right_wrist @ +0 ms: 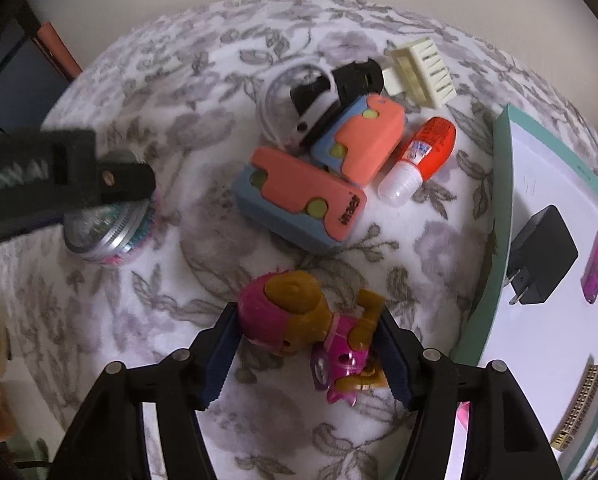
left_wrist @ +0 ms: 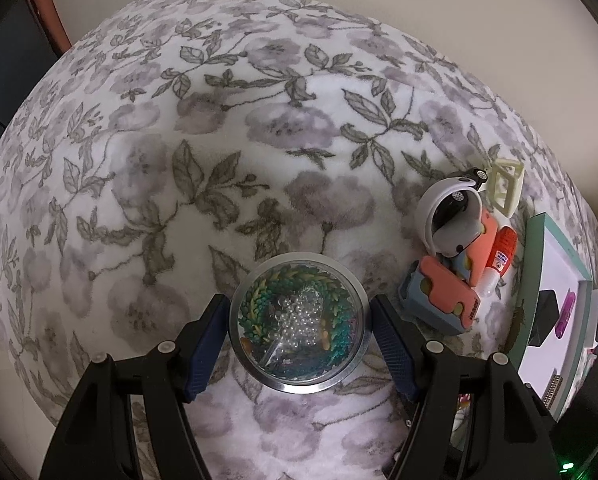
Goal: Organize rigid objects
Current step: 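Carry the bead tin with the left gripper while the right gripper carries the figure over the tray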
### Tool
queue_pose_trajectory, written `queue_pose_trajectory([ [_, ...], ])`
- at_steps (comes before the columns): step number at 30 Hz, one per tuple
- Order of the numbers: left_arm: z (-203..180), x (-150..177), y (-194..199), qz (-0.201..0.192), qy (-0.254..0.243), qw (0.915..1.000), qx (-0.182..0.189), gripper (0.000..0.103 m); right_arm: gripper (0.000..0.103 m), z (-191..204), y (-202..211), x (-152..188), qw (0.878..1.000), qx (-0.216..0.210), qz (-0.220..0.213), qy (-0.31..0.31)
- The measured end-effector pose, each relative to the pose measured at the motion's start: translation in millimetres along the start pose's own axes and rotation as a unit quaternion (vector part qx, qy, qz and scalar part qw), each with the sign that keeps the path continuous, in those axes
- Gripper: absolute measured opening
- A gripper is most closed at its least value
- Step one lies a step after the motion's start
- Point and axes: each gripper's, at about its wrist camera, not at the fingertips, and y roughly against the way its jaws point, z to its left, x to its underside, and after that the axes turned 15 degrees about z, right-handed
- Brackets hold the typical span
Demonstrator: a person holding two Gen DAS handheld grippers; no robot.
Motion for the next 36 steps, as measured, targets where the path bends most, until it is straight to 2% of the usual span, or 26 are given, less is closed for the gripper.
queue_pose_trajectory([
  [4,0,-1,-5,0.006,0.003,1.0,-0.001,0.073,0.069,10,-2,0,0.999,0.029,-0.006,0.016],
  [8,-1,-2,-7,0.006,0.006,1.0,-0.005,0.073,0.069,9,-2,0,1.0,0.026,-0.008,0.016],
  [13,-2,-1,-5,0.003,0.007,0.9999,-0.008,0.073,0.063,2,1,2,1.0,0.011,-0.004,0.005],
  [18,-2,0,14,-0.018,0.006,0.9998,-0.002,0.073,0.063,-20,15,4,0.999,-0.043,-0.015,-0.017],
  [24,-7,1,49,-0.062,-0.002,0.998,0.016,0.073,0.063,-44,62,9,0.994,-0.073,-0.072,-0.038],
  [28,-18,5,71,-0.09,-0.018,0.9953,0.028,0.073,0.063,-67,93,17,0.989,-0.078,-0.107,-0.063],
  [36,-63,21,94,-0.11,-0.074,0.9894,0.06,0.073,0.063,-132,120,35,0.979,-0.068,-0.129,-0.141],
])
